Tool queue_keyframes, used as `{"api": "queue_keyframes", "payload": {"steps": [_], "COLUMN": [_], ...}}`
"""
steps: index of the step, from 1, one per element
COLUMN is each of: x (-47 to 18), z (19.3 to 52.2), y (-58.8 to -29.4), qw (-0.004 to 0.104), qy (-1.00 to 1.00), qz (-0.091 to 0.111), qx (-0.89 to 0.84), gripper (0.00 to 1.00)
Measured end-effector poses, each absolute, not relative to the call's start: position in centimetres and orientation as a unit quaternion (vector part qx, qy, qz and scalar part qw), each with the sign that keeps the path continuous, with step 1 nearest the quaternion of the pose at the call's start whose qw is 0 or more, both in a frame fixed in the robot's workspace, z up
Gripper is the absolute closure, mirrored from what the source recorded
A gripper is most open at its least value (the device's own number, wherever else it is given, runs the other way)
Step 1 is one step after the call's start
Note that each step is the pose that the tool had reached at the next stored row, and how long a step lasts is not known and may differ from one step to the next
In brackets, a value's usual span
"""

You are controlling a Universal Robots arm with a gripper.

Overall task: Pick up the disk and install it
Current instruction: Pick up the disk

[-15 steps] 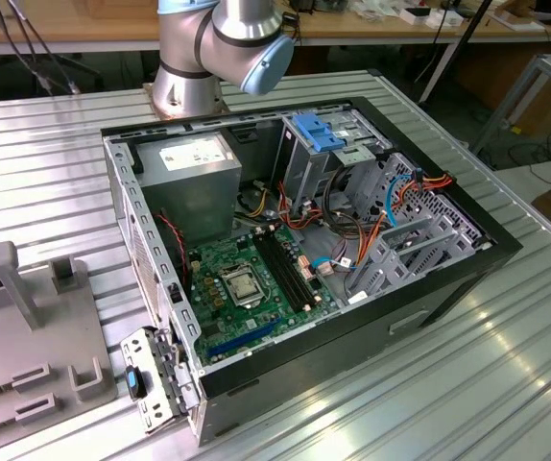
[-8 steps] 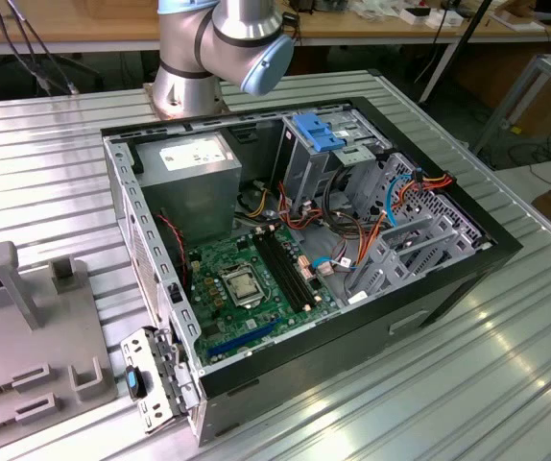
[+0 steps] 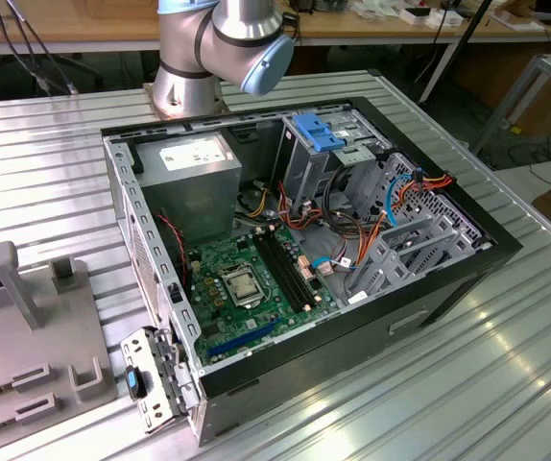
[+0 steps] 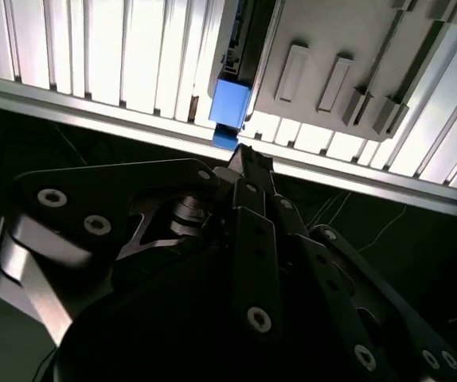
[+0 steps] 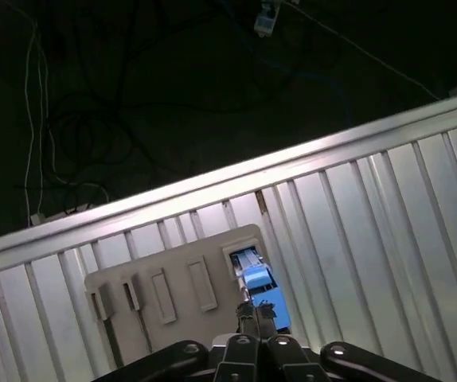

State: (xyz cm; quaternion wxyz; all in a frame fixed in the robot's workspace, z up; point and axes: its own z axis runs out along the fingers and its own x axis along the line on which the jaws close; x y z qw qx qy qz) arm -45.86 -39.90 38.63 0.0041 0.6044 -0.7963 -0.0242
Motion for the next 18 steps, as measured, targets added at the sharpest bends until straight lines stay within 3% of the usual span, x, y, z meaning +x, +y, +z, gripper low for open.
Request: {"api": "queue_keyframes", "payload": {"steps": [7,18], "x": [-45.85,-45.54], "z": [38.59,37.87], "y": [-39.90,-39.90], "qw": [0.005,-0.003], "qy": [-0.757,-0.718], "qz": [-0.024,-0.012], "qx": [0.652,0.696], "gripper": [0.89,0.89]}}
